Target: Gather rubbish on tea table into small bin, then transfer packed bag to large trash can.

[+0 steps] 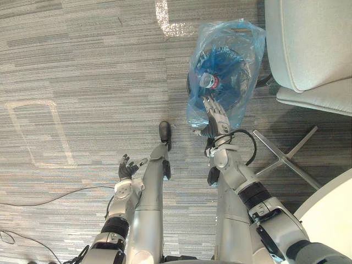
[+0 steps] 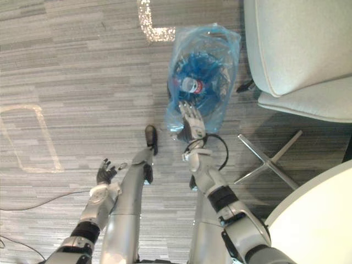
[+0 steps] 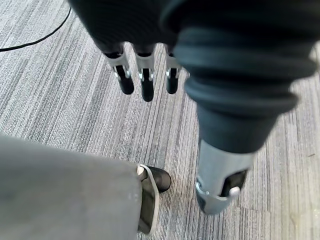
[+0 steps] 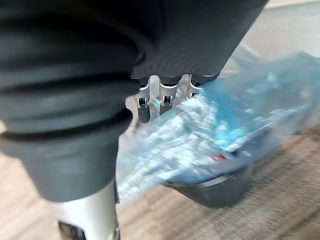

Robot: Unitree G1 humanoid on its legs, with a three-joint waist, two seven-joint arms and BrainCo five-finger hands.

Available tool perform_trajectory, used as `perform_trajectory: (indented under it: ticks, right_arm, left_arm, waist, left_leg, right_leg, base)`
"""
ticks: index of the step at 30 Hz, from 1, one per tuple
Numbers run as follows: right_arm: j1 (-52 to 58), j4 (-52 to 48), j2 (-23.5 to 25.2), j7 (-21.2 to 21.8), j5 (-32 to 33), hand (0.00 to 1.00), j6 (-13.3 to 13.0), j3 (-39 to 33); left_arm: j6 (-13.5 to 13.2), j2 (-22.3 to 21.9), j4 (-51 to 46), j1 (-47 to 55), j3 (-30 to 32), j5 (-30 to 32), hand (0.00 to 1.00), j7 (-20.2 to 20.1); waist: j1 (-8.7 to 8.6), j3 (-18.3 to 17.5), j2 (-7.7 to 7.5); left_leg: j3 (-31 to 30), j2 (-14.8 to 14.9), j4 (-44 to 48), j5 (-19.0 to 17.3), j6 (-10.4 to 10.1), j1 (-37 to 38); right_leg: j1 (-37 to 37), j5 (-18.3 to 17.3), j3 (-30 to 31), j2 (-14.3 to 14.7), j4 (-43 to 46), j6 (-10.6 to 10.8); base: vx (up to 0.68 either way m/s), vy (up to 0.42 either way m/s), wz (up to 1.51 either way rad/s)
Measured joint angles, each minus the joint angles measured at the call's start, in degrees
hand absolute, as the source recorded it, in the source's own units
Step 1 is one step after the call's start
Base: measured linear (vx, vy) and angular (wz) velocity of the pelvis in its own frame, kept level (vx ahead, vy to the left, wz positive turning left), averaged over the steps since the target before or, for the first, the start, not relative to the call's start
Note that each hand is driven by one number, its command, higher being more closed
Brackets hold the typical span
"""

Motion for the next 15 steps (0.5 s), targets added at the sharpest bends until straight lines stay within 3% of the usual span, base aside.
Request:
perform_trajectory:
  ticks: [9, 15]
  right_arm:
    - [-9.6, 10.7, 3.9, -0.8, 0.0, 0.0, 3.1, -5.3]
    - [-15.7, 16.9, 3.8, -1.9, 0.1, 0.0, 5.3, -9.1]
  left_arm:
    - [-1.1, -0.3, 1.0, -2.2, 0.5, -1.5, 0.0, 0.4]
    - [-1.5, -1.8, 0.7, -3.7, 1.7, -4.5, 0.0, 0.6]
  waist:
    - [0.13, -0.4, 0.06]
    - [0.21, -0.5, 0.09]
  left_leg:
    - [0.1, -0.2, -1.0, 0.3, -0.1, -2.6]
    - [0.0, -0.7, -1.6, 0.6, -0.2, -3.1]
  right_leg:
    - [-2.9, 0.1, 0.0, 0.0, -0.4, -0.1]
    - [-3.9, -0.2, -0.4, -0.6, 0.2, -0.1]
  base:
    - [0.0, 0.0, 0.0]
    - [0.0, -0.004, 0.05]
